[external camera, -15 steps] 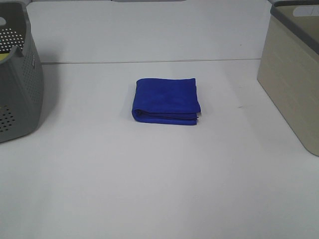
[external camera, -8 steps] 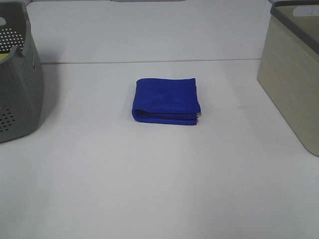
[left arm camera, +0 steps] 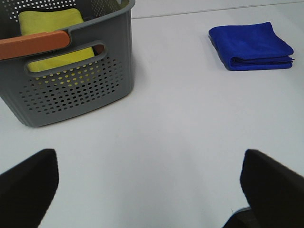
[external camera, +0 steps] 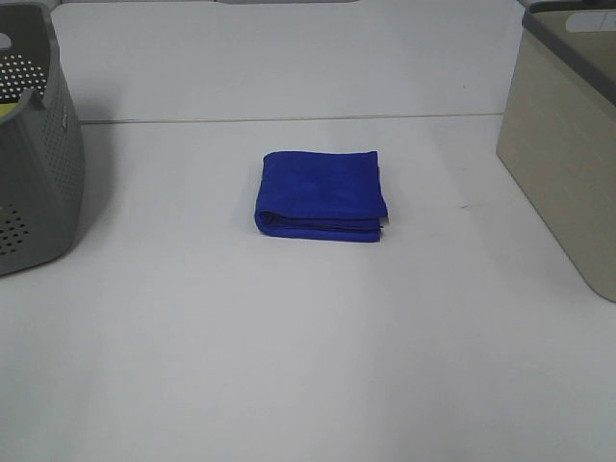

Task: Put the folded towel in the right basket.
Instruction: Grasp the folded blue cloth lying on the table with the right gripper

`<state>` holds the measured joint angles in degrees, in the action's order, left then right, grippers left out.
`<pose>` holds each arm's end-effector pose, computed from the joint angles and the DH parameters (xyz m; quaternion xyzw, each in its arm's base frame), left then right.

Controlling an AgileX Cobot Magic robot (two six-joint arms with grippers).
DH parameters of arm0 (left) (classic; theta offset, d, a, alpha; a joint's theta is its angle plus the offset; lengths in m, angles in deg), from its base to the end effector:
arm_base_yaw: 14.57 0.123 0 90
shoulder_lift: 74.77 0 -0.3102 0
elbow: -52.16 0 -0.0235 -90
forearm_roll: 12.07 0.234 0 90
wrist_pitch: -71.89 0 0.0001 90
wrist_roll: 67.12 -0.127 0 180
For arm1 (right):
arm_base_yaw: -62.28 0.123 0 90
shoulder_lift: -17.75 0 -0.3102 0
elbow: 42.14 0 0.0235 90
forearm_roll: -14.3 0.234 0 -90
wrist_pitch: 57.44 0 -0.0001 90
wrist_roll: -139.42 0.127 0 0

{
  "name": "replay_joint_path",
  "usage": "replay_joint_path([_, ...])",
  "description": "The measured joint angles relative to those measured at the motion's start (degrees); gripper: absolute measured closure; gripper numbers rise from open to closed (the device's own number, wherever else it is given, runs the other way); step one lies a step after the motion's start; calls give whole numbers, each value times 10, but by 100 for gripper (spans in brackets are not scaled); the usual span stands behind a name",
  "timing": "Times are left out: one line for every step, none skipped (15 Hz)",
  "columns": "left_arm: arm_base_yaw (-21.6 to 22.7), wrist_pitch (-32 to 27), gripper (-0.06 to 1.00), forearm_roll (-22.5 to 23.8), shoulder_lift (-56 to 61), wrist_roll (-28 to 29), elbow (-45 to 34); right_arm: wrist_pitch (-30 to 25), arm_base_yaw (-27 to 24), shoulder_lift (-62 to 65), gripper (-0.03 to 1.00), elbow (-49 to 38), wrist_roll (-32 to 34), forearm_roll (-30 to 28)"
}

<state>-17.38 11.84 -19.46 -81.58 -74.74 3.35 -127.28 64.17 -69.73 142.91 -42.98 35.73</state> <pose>-0.0149 -0.0134 0.2570 0.0793 0.8410 -0.0420 0.5335 0.2716 0.0526 0.3827 -0.0153 0.9540 0.1838 0.2363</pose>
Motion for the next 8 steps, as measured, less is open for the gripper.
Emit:
replay_joint_path([0, 0, -2, 0, 0, 0, 0, 7, 22, -56, 3, 29, 0, 30])
replay_joint_path([0, 0, -2, 0, 0, 0, 0, 20, 52, -113, 3, 58, -1, 45])
replay_joint_path([0, 0, -2, 0, 0, 0, 0, 32, 72, -176, 4, 93, -1, 56])
replay_joint_path([0, 0, -2, 0, 0, 0, 0, 34, 83, -248, 4, 132, -4, 70])
replay_joint_path([0, 0, -2, 0, 0, 0, 0, 37, 85, -309, 4, 175, -16, 84])
replay_joint_path([0, 0, -2, 0, 0, 0, 0, 36, 85, -372, 4, 217, -22, 89])
replay_joint_path([0, 0, -2, 0, 0, 0, 0, 34, 85, -396, 4, 231, -25, 90])
replay_joint_path([0, 0, -2, 0, 0, 0, 0, 32, 85, -448, 4, 264, -27, 90])
